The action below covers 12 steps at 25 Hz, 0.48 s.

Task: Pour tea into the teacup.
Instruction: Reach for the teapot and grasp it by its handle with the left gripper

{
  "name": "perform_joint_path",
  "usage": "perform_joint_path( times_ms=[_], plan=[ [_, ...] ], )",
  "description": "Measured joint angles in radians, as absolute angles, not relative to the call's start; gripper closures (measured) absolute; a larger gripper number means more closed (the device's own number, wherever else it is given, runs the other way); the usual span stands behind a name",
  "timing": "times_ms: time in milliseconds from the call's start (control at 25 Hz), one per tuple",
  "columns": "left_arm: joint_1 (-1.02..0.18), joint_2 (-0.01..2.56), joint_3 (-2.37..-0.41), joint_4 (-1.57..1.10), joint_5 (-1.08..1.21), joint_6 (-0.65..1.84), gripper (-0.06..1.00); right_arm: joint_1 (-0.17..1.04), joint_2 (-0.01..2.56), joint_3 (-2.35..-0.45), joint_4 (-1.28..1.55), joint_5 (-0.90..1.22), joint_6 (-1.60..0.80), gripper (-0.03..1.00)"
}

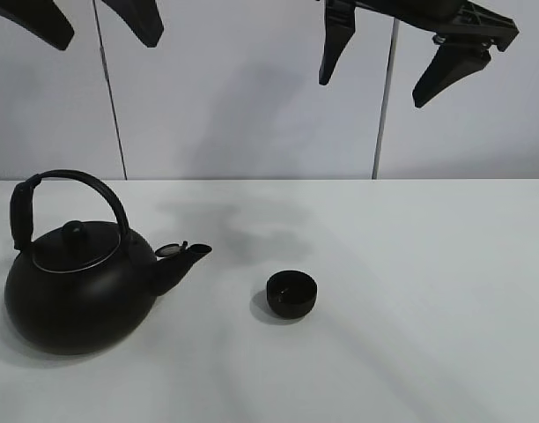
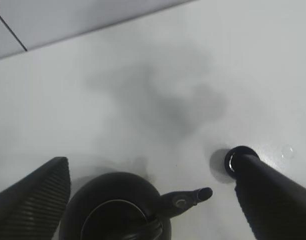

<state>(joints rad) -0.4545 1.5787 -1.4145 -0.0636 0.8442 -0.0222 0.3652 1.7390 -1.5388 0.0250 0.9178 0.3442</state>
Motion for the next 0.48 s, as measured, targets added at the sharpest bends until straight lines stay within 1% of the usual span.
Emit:
perform_joint_path(
  times_ms=[200,320,480],
  plan=[
    [-0.454,1.371,-1.086,-0.021,0.493,-0.023,0.3,0.365,1.739,-1.539,0.027,0.831,0.344,0.31],
    [-0.454,1.225,-0.85,0.035,0.241,-0.023,0.3,0.365,1.739,-1.539,0.027,0.784,0.344,0.31],
    [-0.45,1.098,-0.596,0.112,-0.101,-0.021,0.3,0.365,1.739,-1.539,0.027,0.732,0.345,0.31]
  ],
)
